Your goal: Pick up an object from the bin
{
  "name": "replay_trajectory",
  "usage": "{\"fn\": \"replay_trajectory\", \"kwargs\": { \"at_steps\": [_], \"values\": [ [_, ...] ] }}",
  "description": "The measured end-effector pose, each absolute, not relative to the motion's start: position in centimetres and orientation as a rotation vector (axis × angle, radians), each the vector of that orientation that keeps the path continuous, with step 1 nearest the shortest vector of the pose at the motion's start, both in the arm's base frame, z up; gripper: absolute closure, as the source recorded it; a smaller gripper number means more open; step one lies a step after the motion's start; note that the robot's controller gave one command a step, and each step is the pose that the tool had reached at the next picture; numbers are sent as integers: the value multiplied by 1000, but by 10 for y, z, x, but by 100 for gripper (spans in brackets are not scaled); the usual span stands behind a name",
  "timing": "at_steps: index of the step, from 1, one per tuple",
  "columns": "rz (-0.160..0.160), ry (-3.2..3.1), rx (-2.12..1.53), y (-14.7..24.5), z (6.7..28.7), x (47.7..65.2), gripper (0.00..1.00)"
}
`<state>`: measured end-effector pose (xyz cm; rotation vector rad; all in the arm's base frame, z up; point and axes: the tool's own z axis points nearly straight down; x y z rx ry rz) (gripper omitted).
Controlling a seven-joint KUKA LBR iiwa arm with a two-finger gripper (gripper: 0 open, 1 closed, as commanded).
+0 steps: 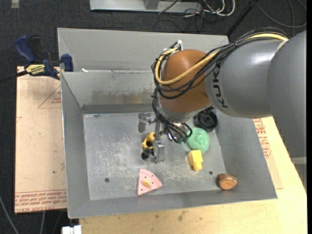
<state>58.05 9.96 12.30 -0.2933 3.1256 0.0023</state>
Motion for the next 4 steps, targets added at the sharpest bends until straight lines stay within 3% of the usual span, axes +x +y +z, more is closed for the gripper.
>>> {"fn": "replay_trajectory", "kwargs": {
  "at_steps": [1,2,4],
  "values": [
    [2,3127,-281,76,84,578,0],
    [6,3131,-175,62,72,573,100],
    [6,3132,-175,62,74,573,100]
  ]
}}
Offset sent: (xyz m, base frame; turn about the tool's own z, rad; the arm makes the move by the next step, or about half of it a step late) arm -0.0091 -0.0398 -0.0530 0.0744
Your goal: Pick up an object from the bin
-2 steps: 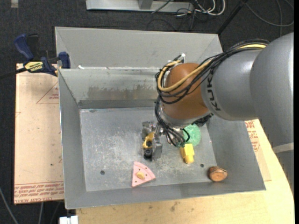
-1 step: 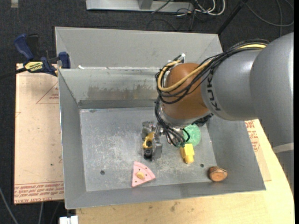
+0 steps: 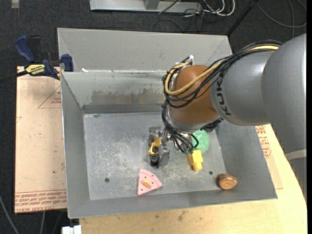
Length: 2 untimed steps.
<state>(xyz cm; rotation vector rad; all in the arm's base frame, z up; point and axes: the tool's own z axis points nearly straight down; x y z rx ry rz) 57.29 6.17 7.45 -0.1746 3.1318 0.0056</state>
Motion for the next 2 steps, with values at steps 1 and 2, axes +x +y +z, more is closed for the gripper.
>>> {"fn": "replay_trajectory", "kwargs": {
  "at_steps": [1,2],
  "values": [
    [4,3133,-175,61,82,573,100],
    [3,3138,-175,61,92,572,100]
  ]
}}
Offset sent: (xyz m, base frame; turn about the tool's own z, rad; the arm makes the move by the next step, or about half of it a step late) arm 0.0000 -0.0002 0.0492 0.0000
